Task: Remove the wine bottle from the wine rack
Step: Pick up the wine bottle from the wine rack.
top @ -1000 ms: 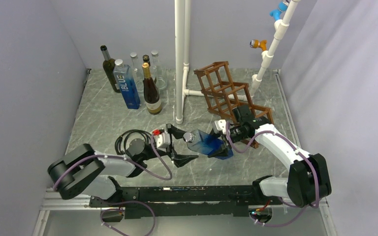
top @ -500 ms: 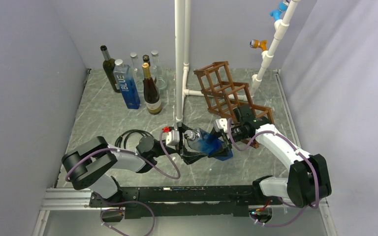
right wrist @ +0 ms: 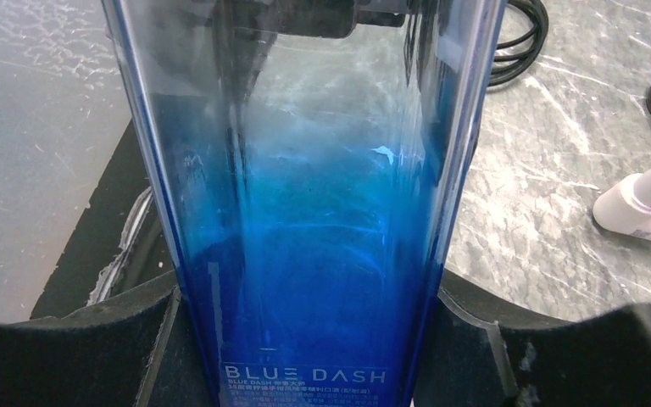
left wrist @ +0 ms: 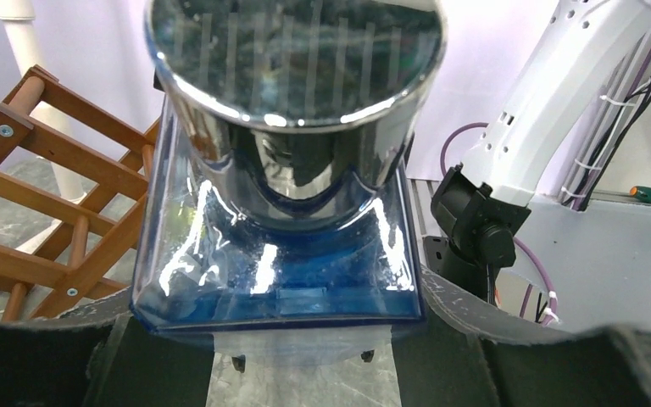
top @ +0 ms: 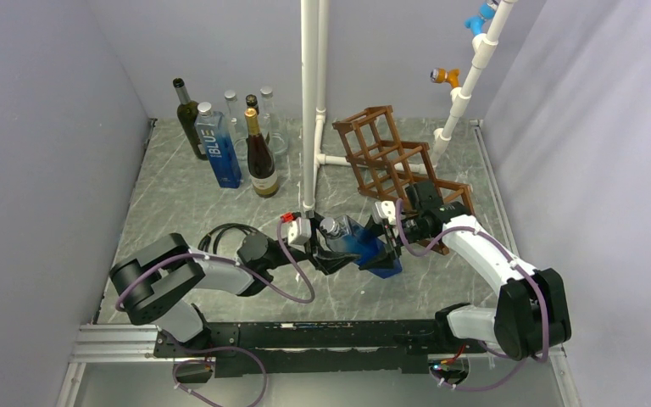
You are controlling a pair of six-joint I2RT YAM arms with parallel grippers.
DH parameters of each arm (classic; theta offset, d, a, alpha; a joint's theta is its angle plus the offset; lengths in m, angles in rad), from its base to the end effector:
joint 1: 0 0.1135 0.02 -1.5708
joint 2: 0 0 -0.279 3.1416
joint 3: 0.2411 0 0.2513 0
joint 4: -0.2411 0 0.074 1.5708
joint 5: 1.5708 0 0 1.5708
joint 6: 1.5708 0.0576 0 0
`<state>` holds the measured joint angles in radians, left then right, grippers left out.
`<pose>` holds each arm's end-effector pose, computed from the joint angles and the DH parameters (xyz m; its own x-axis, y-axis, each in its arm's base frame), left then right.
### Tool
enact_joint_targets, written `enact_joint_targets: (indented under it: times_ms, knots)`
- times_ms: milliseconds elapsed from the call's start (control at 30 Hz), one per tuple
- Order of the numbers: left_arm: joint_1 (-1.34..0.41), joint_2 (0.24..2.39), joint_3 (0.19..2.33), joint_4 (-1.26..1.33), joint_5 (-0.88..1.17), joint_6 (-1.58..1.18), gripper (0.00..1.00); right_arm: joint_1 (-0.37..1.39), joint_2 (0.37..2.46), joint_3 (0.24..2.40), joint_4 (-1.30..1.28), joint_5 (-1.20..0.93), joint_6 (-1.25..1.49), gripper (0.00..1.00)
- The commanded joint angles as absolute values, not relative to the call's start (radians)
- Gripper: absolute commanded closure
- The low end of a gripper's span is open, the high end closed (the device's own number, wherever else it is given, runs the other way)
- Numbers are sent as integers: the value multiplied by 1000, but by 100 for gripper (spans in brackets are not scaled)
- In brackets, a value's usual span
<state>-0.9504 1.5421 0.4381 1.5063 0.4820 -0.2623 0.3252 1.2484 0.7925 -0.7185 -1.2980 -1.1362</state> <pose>0.1471 -0.2519 0.2504 -0.0314 -0.3513 -0.9358 0.9948 0.0797 -0.0633 0.1829 0.1202 0.2420 0.0296 -0.2479 -0.9683 -0.9774 -0.2098 0.0238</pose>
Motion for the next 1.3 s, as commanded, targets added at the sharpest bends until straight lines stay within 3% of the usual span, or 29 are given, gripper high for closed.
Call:
enact_joint_targets:
  times_ms: [0,233,400,700,1267]
  knots:
    - [-960,1543,476,1664,531,-326,100,321,1218,802,-608,-1431,-1131,100]
    - [-960,1477,460,1618,520,-307,100,321,1215,787,-619,-1409,-1153,39]
    - [-959,1391,478,1447,527,-290,100,321,1210,792,-660,-1399,-1194,19]
    - [-959,1202,471,1165,495,-230,100,306,1195,829,-768,-1406,-1271,5]
    - [-946,908,497,667,375,-160,100,232,1158,840,-836,-1412,-1339,3]
